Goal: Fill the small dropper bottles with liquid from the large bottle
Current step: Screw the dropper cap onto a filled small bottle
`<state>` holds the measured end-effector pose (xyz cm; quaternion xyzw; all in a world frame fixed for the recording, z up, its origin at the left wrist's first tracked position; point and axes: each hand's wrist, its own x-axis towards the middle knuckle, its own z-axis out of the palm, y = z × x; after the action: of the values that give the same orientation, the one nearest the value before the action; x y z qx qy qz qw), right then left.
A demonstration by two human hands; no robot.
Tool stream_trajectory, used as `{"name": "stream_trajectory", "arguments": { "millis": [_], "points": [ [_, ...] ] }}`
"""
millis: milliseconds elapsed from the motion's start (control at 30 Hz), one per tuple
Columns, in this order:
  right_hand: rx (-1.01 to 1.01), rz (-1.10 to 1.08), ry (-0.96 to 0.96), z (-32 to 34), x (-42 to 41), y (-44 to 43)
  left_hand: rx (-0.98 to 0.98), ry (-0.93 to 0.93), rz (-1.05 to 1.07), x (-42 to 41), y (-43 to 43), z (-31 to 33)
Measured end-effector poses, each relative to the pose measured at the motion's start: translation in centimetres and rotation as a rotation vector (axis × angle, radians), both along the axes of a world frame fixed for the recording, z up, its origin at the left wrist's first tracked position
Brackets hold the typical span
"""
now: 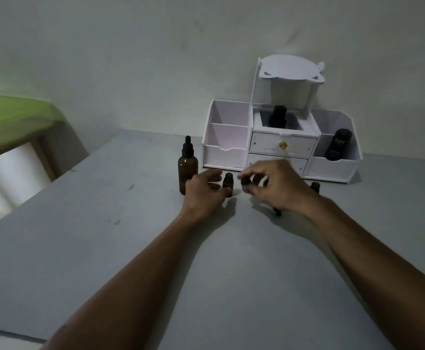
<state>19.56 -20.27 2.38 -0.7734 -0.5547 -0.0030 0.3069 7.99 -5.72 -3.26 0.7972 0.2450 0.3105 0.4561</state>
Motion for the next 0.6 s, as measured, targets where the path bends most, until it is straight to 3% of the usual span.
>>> {"name": "stream_trajectory", "arguments": {
  "millis": [133,233,467,600],
  "points": [
    [0.338,-0.034,0.277,1.8,0.8,1.4,-0.016,0.014,-0.001,0.2,0.4,-0.1],
    [0.375,-0.029,0.426,1.7,0.6,2.7,0.015,0.015,-0.008,0.2,0.5,-0.1],
    [0.295,-0.089,0.382,-0.1,0.5,4.0,0.05,0.012,-0.021,0.1,0.7,-0.2],
    [0.363,-0.105,0.36,0.1,0.5,4.1,0.05,0.009,-0.022,0.2,1.0,-0.5]
  ]
}}
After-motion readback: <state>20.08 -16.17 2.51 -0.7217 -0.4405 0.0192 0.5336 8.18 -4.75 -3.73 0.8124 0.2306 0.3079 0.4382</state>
